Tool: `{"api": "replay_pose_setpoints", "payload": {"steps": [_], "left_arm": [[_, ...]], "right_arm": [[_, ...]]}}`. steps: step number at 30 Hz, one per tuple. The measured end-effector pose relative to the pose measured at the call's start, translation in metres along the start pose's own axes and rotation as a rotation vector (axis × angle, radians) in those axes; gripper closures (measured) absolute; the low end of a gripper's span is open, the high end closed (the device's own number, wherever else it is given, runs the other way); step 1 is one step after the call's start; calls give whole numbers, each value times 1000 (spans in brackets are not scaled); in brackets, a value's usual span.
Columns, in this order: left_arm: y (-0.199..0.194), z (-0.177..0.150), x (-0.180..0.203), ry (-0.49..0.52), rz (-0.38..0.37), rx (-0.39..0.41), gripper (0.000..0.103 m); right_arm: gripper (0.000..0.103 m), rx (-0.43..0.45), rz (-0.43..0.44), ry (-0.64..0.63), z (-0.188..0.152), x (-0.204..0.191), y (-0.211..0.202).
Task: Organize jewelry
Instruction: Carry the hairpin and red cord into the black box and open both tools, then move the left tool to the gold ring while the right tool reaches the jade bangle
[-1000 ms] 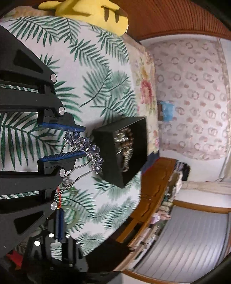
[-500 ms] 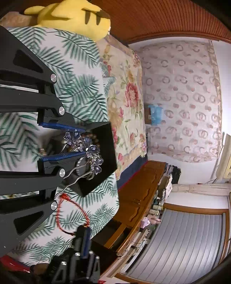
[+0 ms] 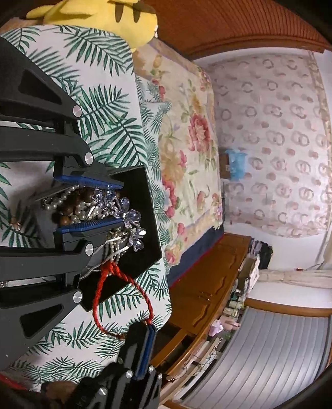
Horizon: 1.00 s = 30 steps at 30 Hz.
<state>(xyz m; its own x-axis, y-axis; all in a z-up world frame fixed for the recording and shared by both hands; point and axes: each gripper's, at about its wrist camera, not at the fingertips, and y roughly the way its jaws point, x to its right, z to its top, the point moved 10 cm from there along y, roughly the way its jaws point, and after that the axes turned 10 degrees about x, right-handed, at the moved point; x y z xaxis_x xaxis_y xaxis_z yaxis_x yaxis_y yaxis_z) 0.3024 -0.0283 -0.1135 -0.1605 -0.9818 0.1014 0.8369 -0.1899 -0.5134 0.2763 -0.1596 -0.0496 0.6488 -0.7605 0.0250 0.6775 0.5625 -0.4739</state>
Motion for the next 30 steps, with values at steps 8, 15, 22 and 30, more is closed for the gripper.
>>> {"api": "replay_pose_setpoints", "payload": {"steps": [8, 15, 22, 30], "left_arm": [[-15, 3, -6, 3, -9, 16, 73], [-34, -11, -19, 7, 5, 4, 64], [-44, -39, -20, -14, -11, -33, 63], [-50, -60, -10, -19, -41, -65, 62]], "right_arm": [[95, -55, 44, 3, -14, -5, 37], [93, -85, 86, -5, -25, -17, 51], [72, -51, 74, 4, -17, -13, 40], [72, -36, 37, -12, -19, -6, 4]]}}
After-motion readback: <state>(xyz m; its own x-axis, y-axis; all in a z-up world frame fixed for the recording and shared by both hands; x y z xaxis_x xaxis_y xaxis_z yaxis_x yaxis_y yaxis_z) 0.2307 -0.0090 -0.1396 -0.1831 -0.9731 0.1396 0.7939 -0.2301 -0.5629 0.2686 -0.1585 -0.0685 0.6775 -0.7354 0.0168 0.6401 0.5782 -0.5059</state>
